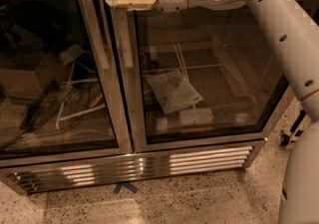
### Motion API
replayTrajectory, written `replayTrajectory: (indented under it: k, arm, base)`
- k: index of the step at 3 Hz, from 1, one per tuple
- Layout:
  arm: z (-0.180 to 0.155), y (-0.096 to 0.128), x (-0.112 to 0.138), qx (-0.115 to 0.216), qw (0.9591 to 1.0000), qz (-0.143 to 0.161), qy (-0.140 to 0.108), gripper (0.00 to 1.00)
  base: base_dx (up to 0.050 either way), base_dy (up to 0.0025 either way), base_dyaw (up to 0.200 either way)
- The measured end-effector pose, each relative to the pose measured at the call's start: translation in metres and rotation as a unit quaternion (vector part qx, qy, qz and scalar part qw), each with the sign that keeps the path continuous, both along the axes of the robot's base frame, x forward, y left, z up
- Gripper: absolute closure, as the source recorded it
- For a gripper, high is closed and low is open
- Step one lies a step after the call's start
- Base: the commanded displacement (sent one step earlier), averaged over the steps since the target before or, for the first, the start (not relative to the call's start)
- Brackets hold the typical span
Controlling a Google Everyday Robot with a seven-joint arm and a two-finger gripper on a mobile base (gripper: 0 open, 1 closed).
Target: Place blue chip bag into bottom drawer
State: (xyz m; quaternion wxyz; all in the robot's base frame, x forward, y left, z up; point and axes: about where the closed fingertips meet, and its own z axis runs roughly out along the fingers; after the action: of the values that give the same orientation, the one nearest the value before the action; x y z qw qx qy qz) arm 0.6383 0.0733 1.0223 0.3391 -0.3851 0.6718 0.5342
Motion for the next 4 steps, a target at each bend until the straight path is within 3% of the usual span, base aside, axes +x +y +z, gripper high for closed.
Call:
replayTrajectory:
  k: [1,2,3,4]
  arm:
    - [0.000,0.009,0.003,-0.004,0.9999,0.006,-0.007,0.00]
    - [0.000,0.007,0.002,-0.004,0.9999,0.006,-0.007,0.00]
    - [0.008,-0.002,0.004,-0.036,0.9987,-0.028,-0.021,0.00]
    - [0.021,-0.019,-0.002,-0.087,0.9920,-0.084,-0.036,0.00]
  base:
    - [0.000,0.00000,0.000]
    - [0.000,0.00000,0.000]
    - [0.000,0.00000,0.000]
    - [0.000,0.00000,0.000]
